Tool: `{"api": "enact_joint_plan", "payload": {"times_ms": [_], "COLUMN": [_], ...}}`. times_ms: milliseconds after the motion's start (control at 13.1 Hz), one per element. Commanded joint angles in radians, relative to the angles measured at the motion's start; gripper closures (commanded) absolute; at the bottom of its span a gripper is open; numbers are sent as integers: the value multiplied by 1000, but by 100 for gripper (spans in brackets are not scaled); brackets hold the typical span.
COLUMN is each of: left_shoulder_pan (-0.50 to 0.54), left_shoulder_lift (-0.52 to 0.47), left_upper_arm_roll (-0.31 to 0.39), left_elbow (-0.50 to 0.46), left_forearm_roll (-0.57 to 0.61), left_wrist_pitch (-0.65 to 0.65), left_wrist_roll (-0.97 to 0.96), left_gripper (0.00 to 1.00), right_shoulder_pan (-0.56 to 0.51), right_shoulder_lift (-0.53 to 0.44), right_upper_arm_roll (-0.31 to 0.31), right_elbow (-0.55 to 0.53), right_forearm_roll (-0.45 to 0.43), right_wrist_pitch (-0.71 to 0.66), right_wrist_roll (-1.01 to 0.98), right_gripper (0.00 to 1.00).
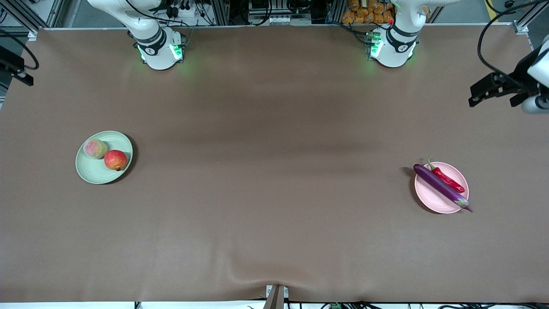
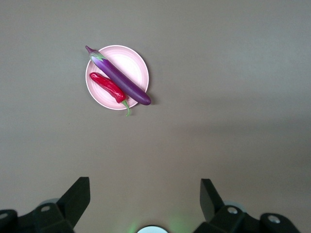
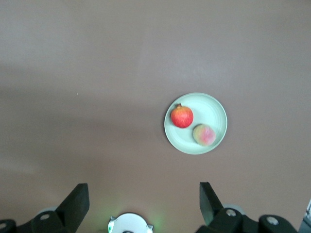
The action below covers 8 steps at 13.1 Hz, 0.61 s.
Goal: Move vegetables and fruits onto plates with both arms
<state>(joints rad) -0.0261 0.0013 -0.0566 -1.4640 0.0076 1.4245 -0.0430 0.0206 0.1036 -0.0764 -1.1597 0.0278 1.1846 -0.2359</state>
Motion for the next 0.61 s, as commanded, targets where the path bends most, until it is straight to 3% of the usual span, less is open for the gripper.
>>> {"api": "enact_joint_plan", "payload": {"times_ms": [0,229,457,534], "left_shoulder_pan": [0,9,6,6], "left_shoulder_lift": [-6,22,32,34], "left_upper_arm_roll": [-28,-28,-28,-28], "left_elbow": [-10,-10,-10,-10], "left_forearm_roll": [21,28,26,25], "left_wrist_pitch": [-18,8,14,20], "left_wrist_roll": [31,64,49,41], "left_gripper": [0,0,0,0], "right_shoulder_pan": [6,-2,-16,-13], "right_shoulder_lift": [-67,-88,-250,-249], "right_upper_arm_roll": [0,21,23,39], "right_elbow": [-144,-185,-426,-428], "right_forearm_roll": [-28,-25,-25,-37], "right_wrist_pitch": [38,70,208,217], "right_wrist_roll": [63,70,70,70], "right_gripper": [0,0,0,0]}}
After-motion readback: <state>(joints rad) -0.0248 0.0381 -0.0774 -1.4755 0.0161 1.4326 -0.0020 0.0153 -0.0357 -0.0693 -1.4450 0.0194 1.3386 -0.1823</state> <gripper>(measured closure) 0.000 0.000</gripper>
